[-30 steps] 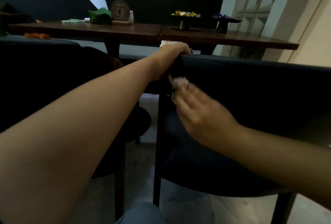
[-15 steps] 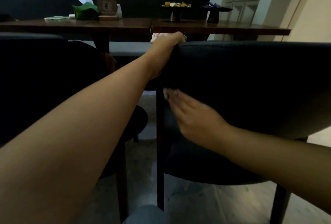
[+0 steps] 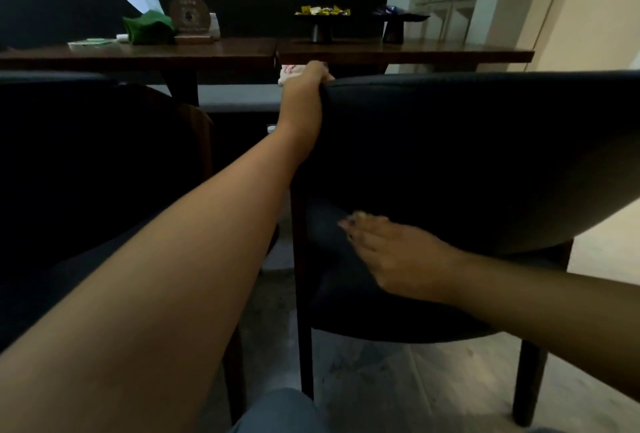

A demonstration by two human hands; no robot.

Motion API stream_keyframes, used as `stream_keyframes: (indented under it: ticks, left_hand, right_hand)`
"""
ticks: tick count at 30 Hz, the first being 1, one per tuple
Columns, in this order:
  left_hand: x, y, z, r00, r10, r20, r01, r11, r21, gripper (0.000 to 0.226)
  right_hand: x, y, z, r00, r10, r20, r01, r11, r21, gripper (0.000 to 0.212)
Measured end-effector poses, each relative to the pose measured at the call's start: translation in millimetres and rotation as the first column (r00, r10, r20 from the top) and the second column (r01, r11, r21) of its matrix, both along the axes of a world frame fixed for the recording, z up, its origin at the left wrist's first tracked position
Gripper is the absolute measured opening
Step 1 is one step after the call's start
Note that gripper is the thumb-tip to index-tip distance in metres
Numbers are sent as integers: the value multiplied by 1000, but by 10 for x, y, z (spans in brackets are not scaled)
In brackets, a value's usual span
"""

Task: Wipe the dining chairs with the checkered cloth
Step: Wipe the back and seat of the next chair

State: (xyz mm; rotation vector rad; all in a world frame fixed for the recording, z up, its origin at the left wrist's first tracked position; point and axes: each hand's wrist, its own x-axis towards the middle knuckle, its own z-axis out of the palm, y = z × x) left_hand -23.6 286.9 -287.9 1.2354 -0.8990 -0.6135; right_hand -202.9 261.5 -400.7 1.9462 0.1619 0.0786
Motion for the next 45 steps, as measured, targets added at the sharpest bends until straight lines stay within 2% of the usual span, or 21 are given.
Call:
stream_keyframes:
  ticks: [2, 4, 7, 9, 10, 12, 14, 16, 18, 20, 24, 26, 28, 30, 31, 33, 36, 39, 41, 42, 45]
  left_hand:
    - [9, -7, -2, 1000, 2, 7, -2, 1000, -2, 25]
    - [-5, -30, -20, 999, 36, 15, -36, 999, -39, 26]
    - [23, -92, -45, 997, 73, -26, -75, 994, -79, 26]
    - [55, -103, -39, 995, 100, 16, -99, 994, -46, 22]
    - [54, -91, -33, 995, 94, 20, -93, 995, -29, 21]
    - [33, -62, -7, 996, 84, 8, -84, 996, -7, 23]
    - [12, -41, -12, 995, 89, 45, -89, 996, 0, 23]
    - [-8, -23, -30, 991, 110, 79, -111, 994, 5, 22]
    - [23, 0, -48, 963, 138, 230, -143, 990, 4, 24]
    - [84, 37, -29, 869, 166, 465, -185, 983, -4, 32]
    - [29, 164, 142, 783, 91, 615, -38, 994, -99, 53]
    - [-144, 147, 159, 699, 121, 705, -22, 989, -148, 59]
    - [-276, 119, 136, 605, 245, 758, -81, 966, -247, 57]
    - [-303, 90, 113, 570, 320, 756, -106, 942, -319, 55]
    - [-287, 76, 104, 570, 329, 753, -104, 938, -331, 54]
    - [-249, 40, 76, 574, 330, 750, -97, 936, -338, 52]
    - [-233, 0, 47, 572, 336, 748, -88, 932, -351, 49]
    - [-234, -14, 22, 596, 380, 708, -88, 907, -412, 51]
    - [-234, -28, 5, 607, 404, 684, -85, 889, -449, 53]
    - [-240, -29, 2, 610, 405, 681, -79, 886, -456, 53]
    - [-242, -38, 6, 601, 385, 701, -57, 895, -443, 52]
  right_hand:
    - [-76, -2, -23, 999, -36, -14, 37, 996, 77, 34]
    - [-79, 28, 127, 973, 39, 229, -86, 976, 200, 36]
    - [-40, 50, 649, 773, 95, 627, -309, 920, 242, 34]
    - [-76, 48, 1010, 591, -39, 806, -419, 839, 348, 33]
    - [-101, 39, 1071, 551, -70, 832, -447, 817, 364, 31]
    - [-134, 27, 864, 664, 101, 741, -405, 882, 242, 26]
    - [-211, 5, 482, 827, 233, 512, -379, 903, 202, 24]
    - [-284, -21, 245, 951, 204, 233, -251, 949, 191, 23]
    - [-303, 24, 215, 990, 114, 80, -124, 983, 132, 25]
    - [-333, 42, 373, 967, 166, 191, -205, 958, 203, 29]
    - [-442, -28, 980, 743, 269, 613, -472, 860, 194, 23]
    - [-430, -13, 958, 698, 252, 670, -482, 858, 179, 22]
    - [-419, 1, 578, 832, 135, 538, -334, 897, 291, 27]
    - [-480, -19, 153, 961, 74, 265, -160, 934, 321, 28]
    - [-523, -44, 32, 986, 51, 158, -95, 954, 284, 24]
    - [-555, -95, 25, 981, 96, 168, -141, 949, 282, 20]
    - [-549, -69, 379, 859, 236, 454, -433, 809, 398, 16]
    - [-609, -48, 858, 644, 279, 713, -548, 818, 175, 18]
    - [-595, -69, 912, 543, 253, 801, -563, 817, 123, 21]
    - [-555, -66, 806, 554, 242, 796, -561, 816, 142, 21]
    - [-520, -82, 250, 885, 69, 460, -279, 870, 406, 28]
